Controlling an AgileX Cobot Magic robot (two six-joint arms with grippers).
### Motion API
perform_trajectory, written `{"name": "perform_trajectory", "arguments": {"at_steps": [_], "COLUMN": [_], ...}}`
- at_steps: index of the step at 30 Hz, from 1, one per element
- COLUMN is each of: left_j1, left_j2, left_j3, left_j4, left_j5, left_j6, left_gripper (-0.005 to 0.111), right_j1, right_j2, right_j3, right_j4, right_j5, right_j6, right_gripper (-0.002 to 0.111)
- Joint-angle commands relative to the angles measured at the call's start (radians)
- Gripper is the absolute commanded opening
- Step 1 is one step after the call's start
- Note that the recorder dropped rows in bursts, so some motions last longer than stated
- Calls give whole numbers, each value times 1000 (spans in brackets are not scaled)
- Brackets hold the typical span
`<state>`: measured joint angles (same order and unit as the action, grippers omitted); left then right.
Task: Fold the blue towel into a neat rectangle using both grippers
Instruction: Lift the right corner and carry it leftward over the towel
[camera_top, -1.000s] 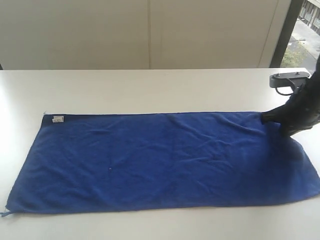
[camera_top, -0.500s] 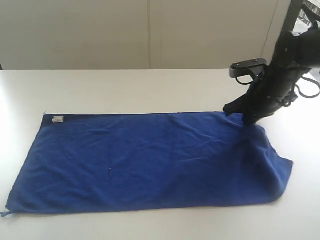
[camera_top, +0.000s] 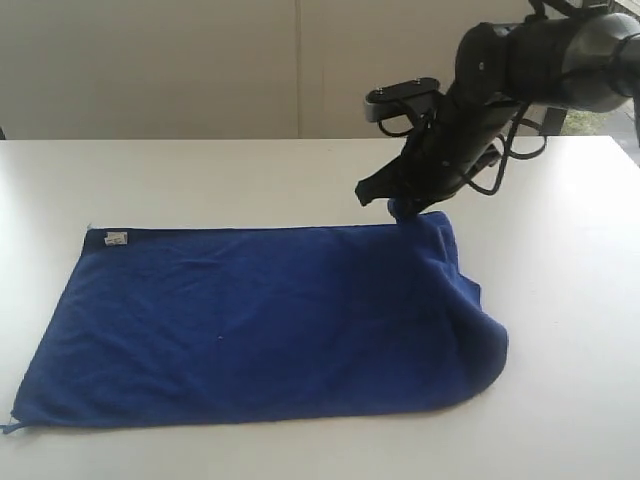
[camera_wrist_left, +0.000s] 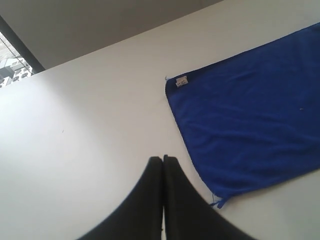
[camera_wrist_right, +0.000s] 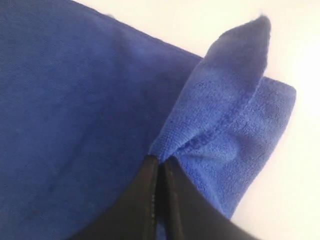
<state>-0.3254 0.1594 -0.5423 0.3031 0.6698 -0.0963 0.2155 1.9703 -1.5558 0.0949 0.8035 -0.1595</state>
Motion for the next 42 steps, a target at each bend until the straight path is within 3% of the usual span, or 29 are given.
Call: {"name": "perform_trajectory", "arguments": {"at_steps": [1,27,42], "left_j1": [3,3,3], "left_j2": [-7,-7,-7], "left_j3": [7,7,7], "left_j4": [-9,-34,-38], "left_j5": [14,37,38], "left_j6": [-1,-19,-19], "left_gripper": [0,0,0], "right_j1": [62,381,473], "right_j2": [-12,227,404], "right_j3": [-38,-397,-677], "right_j4": [7,149,231], "right_j5": [1,2,4], "right_j6": [6,13,33], "right_gripper": [1,1,1]}}
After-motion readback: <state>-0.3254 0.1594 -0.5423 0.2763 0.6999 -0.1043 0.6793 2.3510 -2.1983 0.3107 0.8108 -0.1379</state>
